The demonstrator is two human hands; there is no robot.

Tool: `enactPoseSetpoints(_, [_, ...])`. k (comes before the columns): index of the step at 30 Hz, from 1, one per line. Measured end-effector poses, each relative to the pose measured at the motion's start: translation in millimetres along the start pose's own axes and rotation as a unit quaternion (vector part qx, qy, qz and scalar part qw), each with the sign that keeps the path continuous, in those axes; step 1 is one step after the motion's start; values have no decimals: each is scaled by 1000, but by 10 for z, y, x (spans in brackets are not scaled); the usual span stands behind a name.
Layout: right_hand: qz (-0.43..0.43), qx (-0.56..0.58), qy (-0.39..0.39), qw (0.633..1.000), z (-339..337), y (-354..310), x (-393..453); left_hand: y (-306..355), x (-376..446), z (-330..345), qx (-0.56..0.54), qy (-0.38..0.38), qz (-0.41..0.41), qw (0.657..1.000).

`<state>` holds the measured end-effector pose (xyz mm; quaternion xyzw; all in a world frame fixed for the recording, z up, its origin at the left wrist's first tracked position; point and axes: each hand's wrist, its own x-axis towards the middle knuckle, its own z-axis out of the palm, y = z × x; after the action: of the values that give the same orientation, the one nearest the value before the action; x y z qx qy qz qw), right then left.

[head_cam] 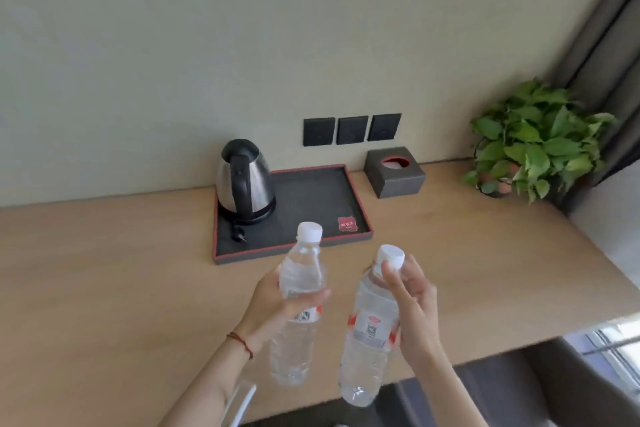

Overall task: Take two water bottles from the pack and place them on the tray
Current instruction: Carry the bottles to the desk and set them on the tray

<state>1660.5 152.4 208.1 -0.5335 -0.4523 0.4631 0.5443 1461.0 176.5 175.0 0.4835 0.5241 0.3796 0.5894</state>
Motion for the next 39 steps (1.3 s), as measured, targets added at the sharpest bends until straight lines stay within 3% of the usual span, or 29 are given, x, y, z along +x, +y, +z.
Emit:
enactPoseSetpoints(5, [-37,-87,-130,987,-257,166,590,-85,252,220,0,63,-42,997])
enactPoseSetpoints(13, [-51,-153,-206,965,-327,550,1310,-290,820,412,20,97,-55,994])
enactPoseSetpoints(17, [-41,-152,-220,963,-323,684,1511,-366,1012,397,18,128,-56,990])
enactPoseSetpoints(26, [-43,-170,-227,958,-378,691,1666,-514,1181,267,31,104,-66,992])
enactPoseSetpoints(32, [-164,-286,-238,914,-375,552,1727,-490,1146,159,64,75,-66,993])
enactPoseSetpoints(36, [-193,-353,-226,887,-308,419,1693,-333,1093,46,98,11,-49,994])
enactPoseSetpoints(39, [-178,-472,-173,846,-200,306,1676,-102,1076,-61,125,23,-4,992])
